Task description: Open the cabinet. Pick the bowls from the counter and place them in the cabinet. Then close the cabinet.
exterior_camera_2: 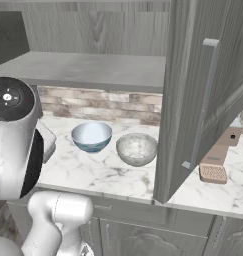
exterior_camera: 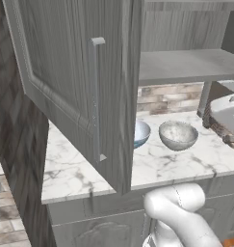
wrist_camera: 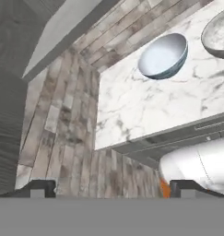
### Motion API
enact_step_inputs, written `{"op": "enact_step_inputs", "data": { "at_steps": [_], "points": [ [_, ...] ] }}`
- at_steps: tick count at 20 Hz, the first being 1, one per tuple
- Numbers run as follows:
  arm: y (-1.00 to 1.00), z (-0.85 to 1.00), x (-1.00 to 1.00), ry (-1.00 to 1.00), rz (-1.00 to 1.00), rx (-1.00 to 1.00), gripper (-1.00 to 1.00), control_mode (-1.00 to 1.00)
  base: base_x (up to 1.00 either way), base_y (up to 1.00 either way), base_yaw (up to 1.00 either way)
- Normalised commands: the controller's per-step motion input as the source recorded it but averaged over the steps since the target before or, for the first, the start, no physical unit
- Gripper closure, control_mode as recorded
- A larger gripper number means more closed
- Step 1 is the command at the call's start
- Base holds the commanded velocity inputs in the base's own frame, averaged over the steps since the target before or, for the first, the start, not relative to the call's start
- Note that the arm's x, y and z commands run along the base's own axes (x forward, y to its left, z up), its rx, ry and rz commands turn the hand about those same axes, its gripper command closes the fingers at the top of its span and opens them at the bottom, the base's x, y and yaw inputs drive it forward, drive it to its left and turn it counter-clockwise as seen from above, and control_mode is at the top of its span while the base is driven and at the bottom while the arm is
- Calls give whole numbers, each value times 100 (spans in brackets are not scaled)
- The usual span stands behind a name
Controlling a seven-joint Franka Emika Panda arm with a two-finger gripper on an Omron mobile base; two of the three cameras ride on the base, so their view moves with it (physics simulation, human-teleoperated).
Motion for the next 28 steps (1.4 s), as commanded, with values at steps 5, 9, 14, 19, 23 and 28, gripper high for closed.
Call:
{"op": "enact_step_inputs", "data": {
  "at_steps": [5, 9, 14, 19, 23, 28],
  "points": [
    [-10, -32, 16, -31, -25, -43, -100, -100, 0, 0, 0],
    [-31, -4, 37, -5, -37, -17, -100, -100, 0, 0, 0],
    [-48, 0, 38, 19, -40, 0, -100, -100, 0, 0, 0],
    [-58, 3, 36, 27, -22, 4, -100, -100, 0, 0, 0],
    [-51, -15, 31, 14, -9, 0, -100, -100, 0, 0, 0],
    [-39, -46, 23, 7, -2, 0, -100, -100, 0, 0, 0]
  ]
}}
